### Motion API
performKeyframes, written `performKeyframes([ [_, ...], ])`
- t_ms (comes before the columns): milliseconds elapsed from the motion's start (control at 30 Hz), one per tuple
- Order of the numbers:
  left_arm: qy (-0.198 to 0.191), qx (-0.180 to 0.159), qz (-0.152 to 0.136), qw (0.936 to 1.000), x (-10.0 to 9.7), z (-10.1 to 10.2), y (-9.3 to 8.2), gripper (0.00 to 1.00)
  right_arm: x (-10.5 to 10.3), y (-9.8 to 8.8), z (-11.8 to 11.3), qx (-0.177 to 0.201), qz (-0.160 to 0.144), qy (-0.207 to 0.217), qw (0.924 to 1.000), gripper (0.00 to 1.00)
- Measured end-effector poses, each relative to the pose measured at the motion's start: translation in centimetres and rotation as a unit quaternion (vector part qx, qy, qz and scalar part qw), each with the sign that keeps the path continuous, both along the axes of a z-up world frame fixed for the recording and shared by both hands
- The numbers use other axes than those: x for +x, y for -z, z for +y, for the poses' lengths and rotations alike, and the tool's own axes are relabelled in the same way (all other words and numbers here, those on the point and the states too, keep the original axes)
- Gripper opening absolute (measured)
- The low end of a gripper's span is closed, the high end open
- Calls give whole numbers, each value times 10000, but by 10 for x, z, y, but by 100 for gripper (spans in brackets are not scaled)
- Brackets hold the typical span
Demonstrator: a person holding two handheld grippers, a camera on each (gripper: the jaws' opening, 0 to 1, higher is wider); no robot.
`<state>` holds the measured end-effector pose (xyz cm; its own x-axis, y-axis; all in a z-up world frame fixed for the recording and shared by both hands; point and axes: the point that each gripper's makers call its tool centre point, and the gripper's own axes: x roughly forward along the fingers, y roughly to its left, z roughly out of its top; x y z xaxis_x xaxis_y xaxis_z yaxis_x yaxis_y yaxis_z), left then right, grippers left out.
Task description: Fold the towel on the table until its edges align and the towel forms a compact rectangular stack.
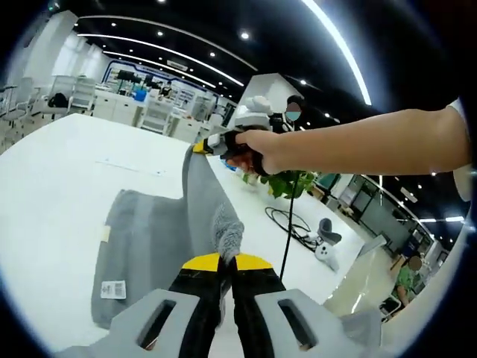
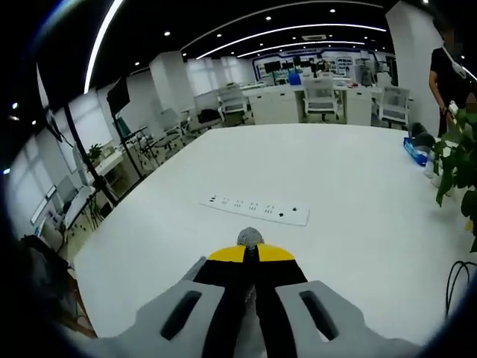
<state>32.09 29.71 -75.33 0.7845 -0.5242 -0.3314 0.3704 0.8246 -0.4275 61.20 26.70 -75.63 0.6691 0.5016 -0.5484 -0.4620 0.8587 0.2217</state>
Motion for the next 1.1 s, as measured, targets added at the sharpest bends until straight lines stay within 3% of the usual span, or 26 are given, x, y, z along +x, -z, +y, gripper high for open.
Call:
performKeyframes([
  [233,-365,-111,109,9992,-1,19,12,4,0,17,28,19,110,-198,9997,0],
  [433,-770,-40,101,9970,0,43,20,4,1,28,52,28,165,-368,9992,0],
  [633,-990,9,281,9947,-1,58,34,4,0,41,80,51,229,-601,9979,0],
  [967,-1322,-106,754,9883,-6,66,59,4,-3,71,105,-38,409,-829,9957,0],
  [1100,-1420,-38,791,9867,-6,74,64,5,-3,80,112,-115,415,-872,9953,1],
])
